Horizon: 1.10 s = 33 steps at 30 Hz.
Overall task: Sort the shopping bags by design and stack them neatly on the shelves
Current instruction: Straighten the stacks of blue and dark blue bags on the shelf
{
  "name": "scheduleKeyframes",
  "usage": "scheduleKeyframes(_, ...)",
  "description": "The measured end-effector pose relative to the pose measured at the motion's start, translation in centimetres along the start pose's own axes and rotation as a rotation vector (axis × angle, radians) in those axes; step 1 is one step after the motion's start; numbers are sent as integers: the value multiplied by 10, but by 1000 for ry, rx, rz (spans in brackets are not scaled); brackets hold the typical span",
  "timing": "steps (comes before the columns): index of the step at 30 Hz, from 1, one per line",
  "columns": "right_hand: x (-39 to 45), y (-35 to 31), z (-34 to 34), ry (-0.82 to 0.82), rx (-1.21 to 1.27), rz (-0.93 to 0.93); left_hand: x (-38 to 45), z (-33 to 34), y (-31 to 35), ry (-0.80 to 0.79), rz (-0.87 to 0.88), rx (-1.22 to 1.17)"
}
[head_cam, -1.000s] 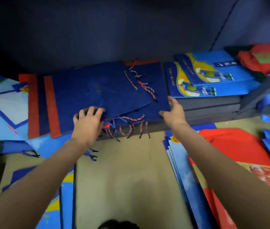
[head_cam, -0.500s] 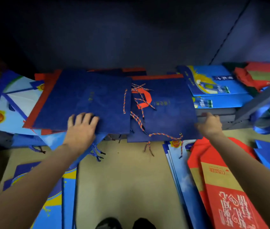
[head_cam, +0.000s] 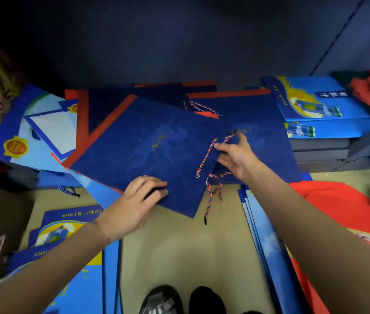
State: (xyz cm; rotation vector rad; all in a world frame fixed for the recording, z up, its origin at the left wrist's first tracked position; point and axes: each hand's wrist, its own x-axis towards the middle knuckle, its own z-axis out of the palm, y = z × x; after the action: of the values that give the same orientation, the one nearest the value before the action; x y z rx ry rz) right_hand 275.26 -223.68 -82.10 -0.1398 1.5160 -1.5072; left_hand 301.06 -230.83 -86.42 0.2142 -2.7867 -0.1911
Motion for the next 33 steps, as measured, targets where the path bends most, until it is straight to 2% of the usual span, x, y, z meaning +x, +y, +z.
scheduleKeyframes(2, 1, -3, -4, 58, -42, -61, 3, -3, -4, -4, 31, 45)
scheduleKeyframes(4, -3, -15, -12, 118, -102, -164, 15, -2, -5, -22, -8, 105)
scheduleKeyframes(9, -9, -42, -69, 420, -92, -393, 63, 7, -1, 15, -378, 147)
scheduleKeyframes(11, -13, -46, -98, 518, -60, -421, 73, 11, -2, -76, -478, 175)
scheduleKeyframes(15, -21, -46, -135, 683, -81, -451, 77, 22, -12, -358, -701, 159)
scheduleKeyframes(17, -17, -42, -137, 651, -127, -398, 82, 22, -15, -434, -793, 126)
scheduleKeyframes(21, -3, -25, -123, 452, -162, -233, 87, 16, -21, -454, -820, 82)
scheduleKeyframes(25, 4, -22, -102, 373, -89, -245, 75, 9, -34, -393, -915, -20)
scheduleKeyframes(27, 9, -27, -91, 331, -118, -241, 63, 6, -40, -404, -932, 13)
scheduleKeyframes(30, 26, -28, -79, 270, -308, -159, 50, 3, -48, -400, -953, 24)
scheduleKeyframes(33, 36, -22, -68, 285, -559, -19, 53, -5, -50, -397, -979, -129)
